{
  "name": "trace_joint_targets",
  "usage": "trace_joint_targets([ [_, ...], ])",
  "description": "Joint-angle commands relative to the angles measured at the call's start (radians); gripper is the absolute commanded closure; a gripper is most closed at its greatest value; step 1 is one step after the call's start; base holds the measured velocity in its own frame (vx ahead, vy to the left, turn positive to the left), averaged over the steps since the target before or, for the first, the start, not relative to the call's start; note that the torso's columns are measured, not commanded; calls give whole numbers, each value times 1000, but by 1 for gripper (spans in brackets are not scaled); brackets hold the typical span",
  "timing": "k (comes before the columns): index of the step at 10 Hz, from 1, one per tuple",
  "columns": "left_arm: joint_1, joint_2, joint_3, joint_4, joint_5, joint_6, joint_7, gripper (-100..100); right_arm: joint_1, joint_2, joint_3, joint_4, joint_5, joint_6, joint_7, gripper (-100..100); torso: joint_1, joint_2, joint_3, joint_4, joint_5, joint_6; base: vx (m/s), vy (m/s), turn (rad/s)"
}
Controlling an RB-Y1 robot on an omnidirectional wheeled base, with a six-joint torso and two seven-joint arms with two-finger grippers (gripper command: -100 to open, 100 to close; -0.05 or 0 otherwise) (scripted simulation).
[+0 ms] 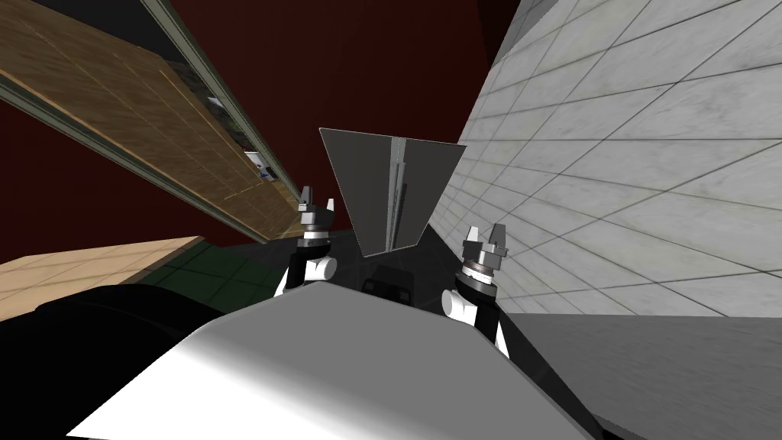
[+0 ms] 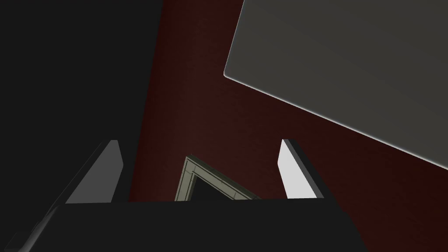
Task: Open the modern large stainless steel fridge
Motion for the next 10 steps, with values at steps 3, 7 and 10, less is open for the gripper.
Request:
trace_joint_targets([
  [3, 0, 0, 0, 0, 0, 0, 0, 0, 0, 0, 0, 0, 0, 0, 0, 0, 0, 175, -351, 176, 0, 0, 0, 0, 0],
  [7, 0, 0, 0, 0, 0, 0, 0, 0, 0, 0, 0, 0, 0, 0, 0, 0, 0, 470, -939, 470, 0, 0, 0, 0, 0],
  [10, -20, 48, 5, 2, -12, 17, 8, -100, 0, 0, 0, 0, 0, 0, 0, 0, 0, 691, -1382, 691, 0, 0, -2, -1, -17],
])
